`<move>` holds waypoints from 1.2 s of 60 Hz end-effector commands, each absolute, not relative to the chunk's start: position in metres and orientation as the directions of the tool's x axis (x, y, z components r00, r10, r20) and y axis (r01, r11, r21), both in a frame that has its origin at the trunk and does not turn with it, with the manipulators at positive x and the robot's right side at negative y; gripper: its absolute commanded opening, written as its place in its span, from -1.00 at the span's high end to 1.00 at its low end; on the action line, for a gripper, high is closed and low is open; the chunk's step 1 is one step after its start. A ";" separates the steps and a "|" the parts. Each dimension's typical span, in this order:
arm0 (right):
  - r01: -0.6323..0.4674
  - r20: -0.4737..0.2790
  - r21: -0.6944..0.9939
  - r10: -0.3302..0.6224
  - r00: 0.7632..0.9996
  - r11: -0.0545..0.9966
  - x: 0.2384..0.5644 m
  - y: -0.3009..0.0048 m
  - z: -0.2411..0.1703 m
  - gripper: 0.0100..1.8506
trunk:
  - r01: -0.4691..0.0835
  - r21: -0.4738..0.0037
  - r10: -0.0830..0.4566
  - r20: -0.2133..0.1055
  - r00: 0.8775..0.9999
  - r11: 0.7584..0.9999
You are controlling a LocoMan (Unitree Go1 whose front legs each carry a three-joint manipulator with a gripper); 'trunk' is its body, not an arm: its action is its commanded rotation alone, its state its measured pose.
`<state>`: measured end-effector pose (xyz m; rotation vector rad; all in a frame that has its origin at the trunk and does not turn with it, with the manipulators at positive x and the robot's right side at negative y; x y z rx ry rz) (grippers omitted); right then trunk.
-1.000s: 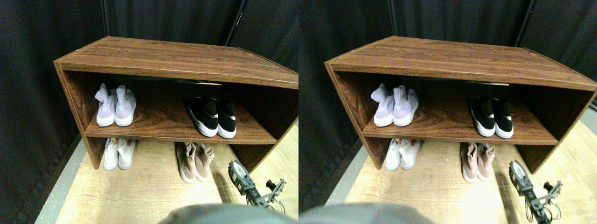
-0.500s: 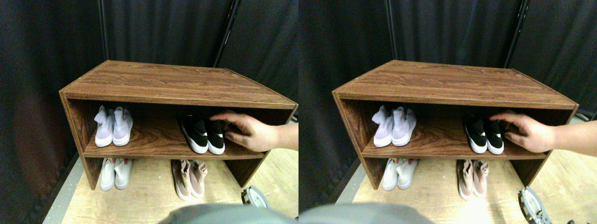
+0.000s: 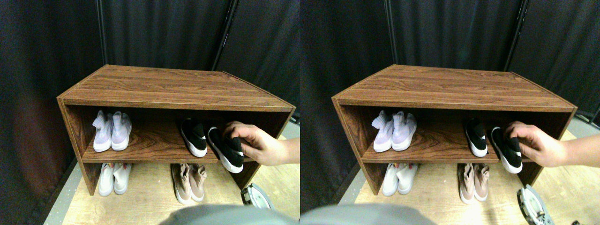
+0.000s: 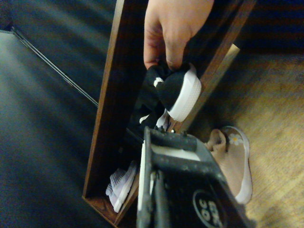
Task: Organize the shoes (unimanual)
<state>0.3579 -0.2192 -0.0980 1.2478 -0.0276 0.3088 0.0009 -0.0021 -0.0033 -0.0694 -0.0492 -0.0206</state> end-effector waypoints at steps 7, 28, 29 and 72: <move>-0.286 0.229 0.915 0.219 0.949 0.283 0.356 -0.215 -0.089 0.94 | 0.028 -0.076 -0.025 0.040 0.999 0.997; -0.272 0.221 0.919 0.201 0.954 0.285 0.358 -0.215 -0.089 0.94 | 0.034 -0.072 -0.032 0.028 0.999 0.997; -0.272 0.221 0.919 0.201 0.954 0.285 0.358 -0.215 -0.089 0.94 | 0.034 -0.072 -0.032 0.028 0.999 0.997; -0.260 0.212 0.921 0.188 0.959 0.290 0.361 -0.216 -0.085 0.94 | 0.044 -0.065 -0.042 0.022 0.999 0.997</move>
